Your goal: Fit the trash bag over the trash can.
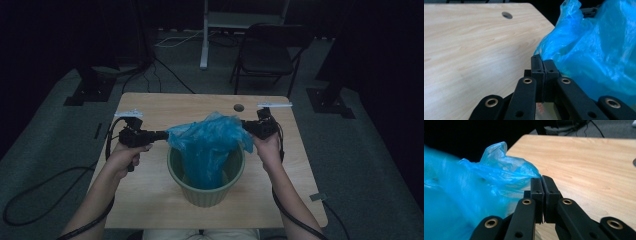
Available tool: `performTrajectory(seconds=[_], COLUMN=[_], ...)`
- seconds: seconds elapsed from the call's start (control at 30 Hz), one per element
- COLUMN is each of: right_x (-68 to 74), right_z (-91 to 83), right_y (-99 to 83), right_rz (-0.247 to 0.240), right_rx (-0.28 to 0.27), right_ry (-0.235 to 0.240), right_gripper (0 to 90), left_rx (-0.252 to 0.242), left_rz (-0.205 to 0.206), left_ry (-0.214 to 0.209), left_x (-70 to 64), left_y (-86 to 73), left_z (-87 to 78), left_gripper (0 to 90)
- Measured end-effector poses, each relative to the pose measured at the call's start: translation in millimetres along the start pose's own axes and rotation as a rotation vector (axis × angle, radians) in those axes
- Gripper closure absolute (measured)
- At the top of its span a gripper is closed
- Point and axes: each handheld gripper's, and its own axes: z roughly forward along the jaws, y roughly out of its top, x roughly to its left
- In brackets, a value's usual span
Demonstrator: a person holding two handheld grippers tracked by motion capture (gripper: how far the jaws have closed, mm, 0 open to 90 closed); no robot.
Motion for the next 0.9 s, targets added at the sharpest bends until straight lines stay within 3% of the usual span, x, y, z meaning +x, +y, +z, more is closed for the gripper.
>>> performTrajectory(seconds=[0.13, 0.3, 0.37, 0.5, 0.67, 0.83, 0.9], right_x=[-8.2, -15.4, -18.0, -16.5, -25.1, -37.1, -39.4], right_z=[13.5, 18.1, 20.1, 14.6, -2.0, -38.5, -55.6], right_y=[-11.5, -25.7, -33.8, -33.6, -25.8, -10.3, -4.6], right_rz=[0.02, 0.041, 0.049, 0.034, 0.065, 0.097, 0.12], right_rx=[0.017, 0.018, 0.017, 0.0, -0.036, -0.119, -0.171], right_ry=[-0.023, -0.025, -0.007, -0.015, -0.007, -0.037, -0.024], right_gripper=[89.1, 89.5, 89.5, 88.5, 73.3, 63.0, 62.6], left_rx=[0.025, 0.031, 0.014, 0.008, -0.002, -0.011, -0.018], left_rz=[-0.014, -0.043, -0.059, -0.057, -0.051, -0.059, -0.063], left_ry=[-0.006, -0.028, -0.043, -0.058, -0.062, -0.069, -0.067], left_x=[3.7, 10.0, 11.9, 9.8, 7.4, 7.8, 8.2], left_y=[-13.7, -28.9, -29.9, -26.7, -22.7, -20.6, -20.0], left_z=[7.9, 12.0, 10.2, 11.2, 13.8, 13.5, 13.3], left_gripper=[90.0, 90.0, 90.0, 90.0, 90.0, 90.0, 90.0])
